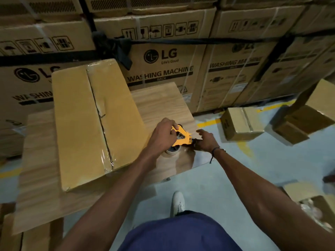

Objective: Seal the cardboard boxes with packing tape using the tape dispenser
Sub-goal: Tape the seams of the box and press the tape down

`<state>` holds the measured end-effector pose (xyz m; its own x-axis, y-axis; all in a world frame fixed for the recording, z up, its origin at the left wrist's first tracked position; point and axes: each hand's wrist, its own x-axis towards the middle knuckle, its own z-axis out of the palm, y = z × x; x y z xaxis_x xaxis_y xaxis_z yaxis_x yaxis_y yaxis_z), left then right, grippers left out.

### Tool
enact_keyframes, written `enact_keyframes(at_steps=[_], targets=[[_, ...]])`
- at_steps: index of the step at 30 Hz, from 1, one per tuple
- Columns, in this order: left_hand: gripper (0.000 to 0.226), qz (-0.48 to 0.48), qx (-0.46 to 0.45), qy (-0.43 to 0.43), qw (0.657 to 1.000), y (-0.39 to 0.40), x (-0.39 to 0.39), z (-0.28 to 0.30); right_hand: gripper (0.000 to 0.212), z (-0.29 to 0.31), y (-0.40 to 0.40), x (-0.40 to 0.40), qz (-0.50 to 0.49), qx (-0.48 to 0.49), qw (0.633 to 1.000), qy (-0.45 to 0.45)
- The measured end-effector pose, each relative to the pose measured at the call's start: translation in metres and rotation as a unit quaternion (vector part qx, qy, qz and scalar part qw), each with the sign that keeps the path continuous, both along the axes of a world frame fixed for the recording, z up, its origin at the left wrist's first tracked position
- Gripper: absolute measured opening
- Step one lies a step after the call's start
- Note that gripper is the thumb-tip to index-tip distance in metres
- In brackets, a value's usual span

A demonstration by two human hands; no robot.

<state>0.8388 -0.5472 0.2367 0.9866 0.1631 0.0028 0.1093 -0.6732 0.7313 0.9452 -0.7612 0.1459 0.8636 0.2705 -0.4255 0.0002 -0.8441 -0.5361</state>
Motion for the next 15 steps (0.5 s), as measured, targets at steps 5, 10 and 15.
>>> enact_keyframes(at_steps=[5,10,15], targets=[[0.026,0.028,-0.003,0.103,0.994,-0.014,0.031,-0.020,0.064,-0.039,0.010,0.020,0.129,-0.070,0.989,0.021],[0.029,0.114,-0.026,0.139,0.983,-0.009,0.040,-0.034,0.066,-0.064,0.010,0.029,0.217,-0.198,0.956,-0.014],[0.030,0.207,-0.056,0.127,0.969,-0.006,0.042,-0.028,0.060,-0.063,0.007,0.042,0.253,-0.133,0.956,-0.073]])
